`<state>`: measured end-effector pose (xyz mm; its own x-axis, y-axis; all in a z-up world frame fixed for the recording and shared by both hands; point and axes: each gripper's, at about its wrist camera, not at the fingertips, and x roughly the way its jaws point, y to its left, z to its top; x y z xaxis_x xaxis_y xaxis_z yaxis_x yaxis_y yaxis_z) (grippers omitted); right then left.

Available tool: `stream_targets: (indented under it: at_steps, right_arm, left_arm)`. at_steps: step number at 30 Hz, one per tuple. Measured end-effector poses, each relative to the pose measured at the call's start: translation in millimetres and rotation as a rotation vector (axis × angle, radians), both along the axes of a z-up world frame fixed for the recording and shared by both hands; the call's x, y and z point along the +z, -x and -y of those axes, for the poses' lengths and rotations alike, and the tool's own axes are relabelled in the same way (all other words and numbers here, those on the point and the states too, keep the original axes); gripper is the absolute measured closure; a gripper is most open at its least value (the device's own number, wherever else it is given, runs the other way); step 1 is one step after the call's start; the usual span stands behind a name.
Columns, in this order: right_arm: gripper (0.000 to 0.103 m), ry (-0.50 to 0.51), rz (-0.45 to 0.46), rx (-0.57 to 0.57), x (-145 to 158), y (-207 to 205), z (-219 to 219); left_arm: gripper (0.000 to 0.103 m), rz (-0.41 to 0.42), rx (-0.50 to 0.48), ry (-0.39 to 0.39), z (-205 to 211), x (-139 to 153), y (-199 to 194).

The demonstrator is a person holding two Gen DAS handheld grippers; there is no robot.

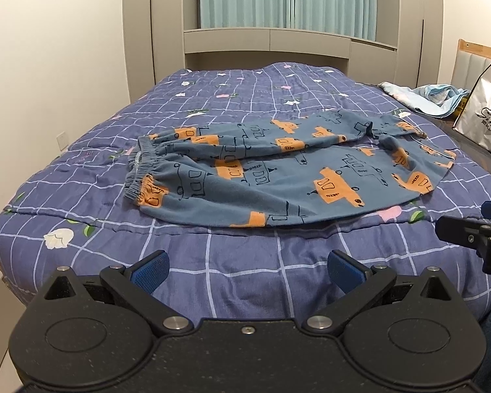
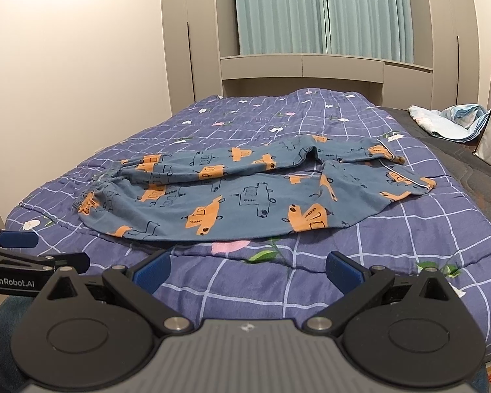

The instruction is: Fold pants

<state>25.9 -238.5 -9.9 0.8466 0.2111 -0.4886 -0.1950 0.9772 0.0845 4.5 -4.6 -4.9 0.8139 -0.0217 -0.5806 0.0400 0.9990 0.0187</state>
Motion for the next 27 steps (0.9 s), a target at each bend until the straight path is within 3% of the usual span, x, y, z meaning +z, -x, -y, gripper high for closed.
stream_targets:
  at_steps: [15, 27]
  right_arm:
    - [0.0, 0.003, -0.048, 0.003, -4.5, -17.1, -0.7]
    - [0.0, -0.009, -0.097, 0.021, -5.3, -53.1, 0.1]
  left_arm:
    - [0.001, -0.046, 0.002, -0.004, 0.9, -4.8, -20.1]
    - [0.0, -0.092, 0.082, -0.059, -10.0, 7.9, -64.9]
